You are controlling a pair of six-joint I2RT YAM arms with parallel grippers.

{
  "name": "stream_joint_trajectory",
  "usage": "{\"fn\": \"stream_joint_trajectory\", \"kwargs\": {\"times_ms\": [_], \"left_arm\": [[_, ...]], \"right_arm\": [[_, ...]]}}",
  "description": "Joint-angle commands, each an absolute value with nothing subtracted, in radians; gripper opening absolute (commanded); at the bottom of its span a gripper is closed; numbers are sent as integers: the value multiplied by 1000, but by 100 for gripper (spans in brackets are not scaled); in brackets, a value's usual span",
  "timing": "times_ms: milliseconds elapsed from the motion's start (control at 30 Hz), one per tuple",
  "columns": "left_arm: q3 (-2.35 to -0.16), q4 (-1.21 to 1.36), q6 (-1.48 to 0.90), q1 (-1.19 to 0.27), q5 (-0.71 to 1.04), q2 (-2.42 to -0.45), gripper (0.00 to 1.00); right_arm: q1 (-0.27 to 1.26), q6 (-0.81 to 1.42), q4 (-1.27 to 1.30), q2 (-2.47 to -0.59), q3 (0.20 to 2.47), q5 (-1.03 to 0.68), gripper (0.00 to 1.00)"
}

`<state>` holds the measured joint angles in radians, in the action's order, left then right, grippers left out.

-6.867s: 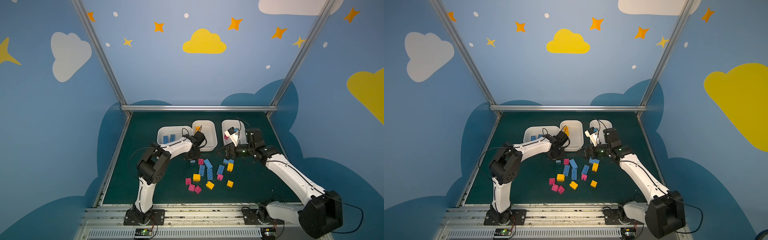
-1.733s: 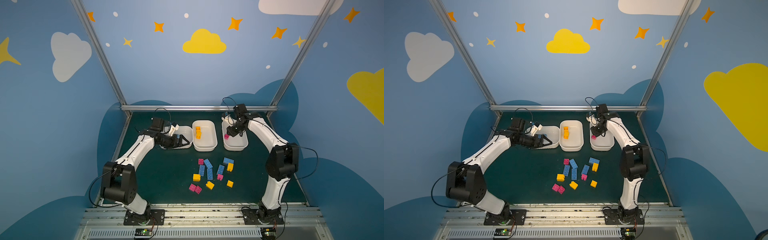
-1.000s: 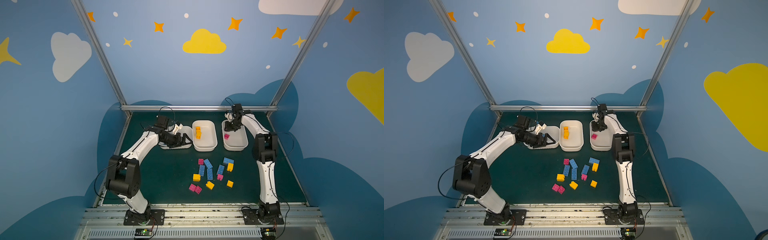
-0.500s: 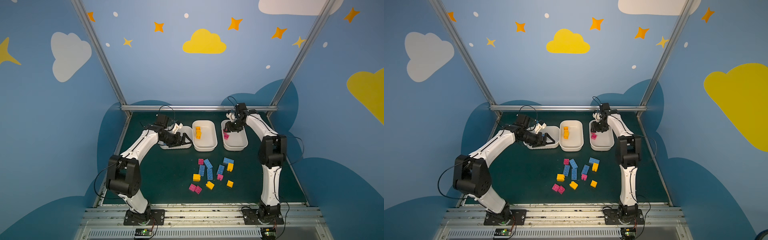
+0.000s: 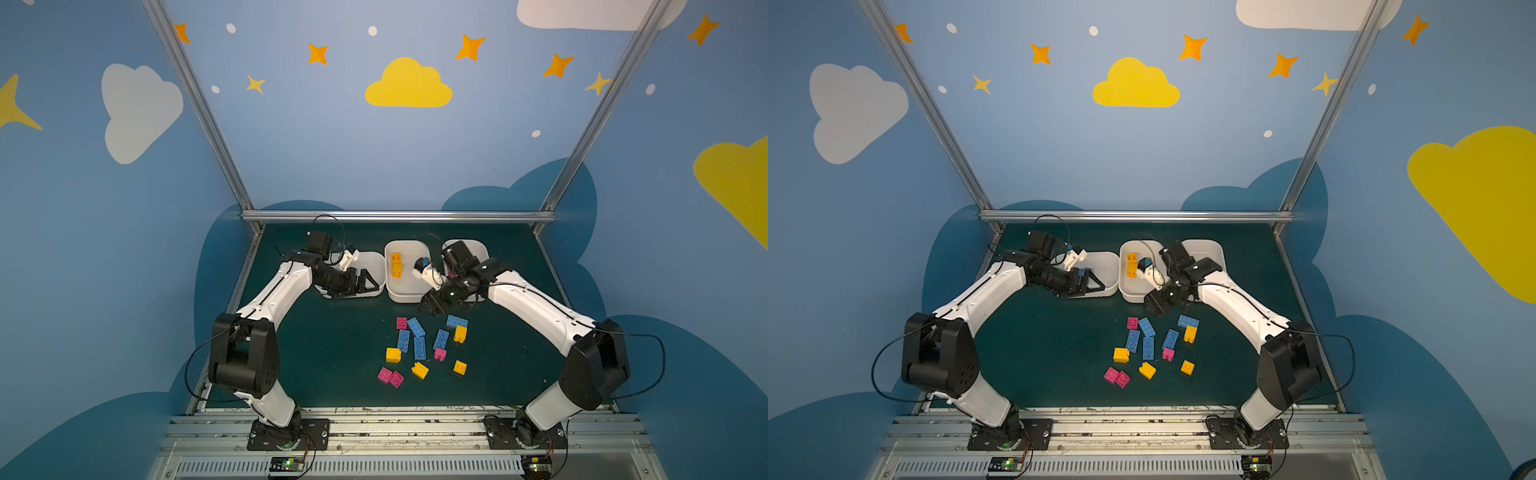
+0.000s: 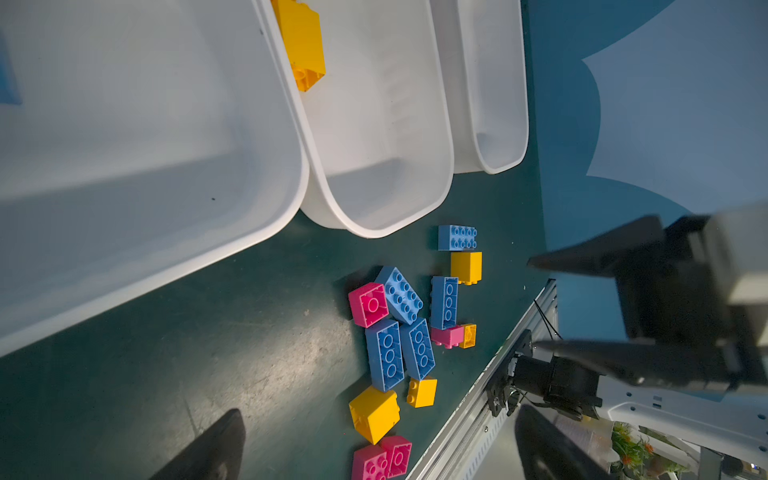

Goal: Sort the legos into containers by color
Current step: 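Move the right gripper back to the pile and grasp a pink brick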

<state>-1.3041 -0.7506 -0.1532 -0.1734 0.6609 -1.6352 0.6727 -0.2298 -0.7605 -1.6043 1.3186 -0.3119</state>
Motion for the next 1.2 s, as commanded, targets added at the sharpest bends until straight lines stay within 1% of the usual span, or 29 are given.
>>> {"fn": "stream_joint_trajectory", "kwargs": {"times_ms": [0,100,233,367,533,1000,1167], "left_arm": [[-1282,-785,-124,-151,658,-1580,100],[-1259,-792,-120,-131,653,-1546,100],[-1225,-790,-123,-114,654,-1500,100],[-1184,-792,-123,-99,659,-1461,100],[-1143,-790,-123,-86,667,-1431,100],[-1098,-784,-104,-62,683,-1406,100],[-1101,-784,-104,-61,688,-1408,100]], "right_arm": [[739,-387,-719,-1616,1318,-255,62],[791,-463,-714,-1684,1347,-199,61],[808,-530,-717,-1798,1408,-167,60],[812,-551,-729,-1888,1475,-114,58],[819,-571,-748,-1975,1533,-89,57],[821,-590,-734,-2089,1553,-14,54],[813,-580,-751,-2104,1556,-46,51]]}}
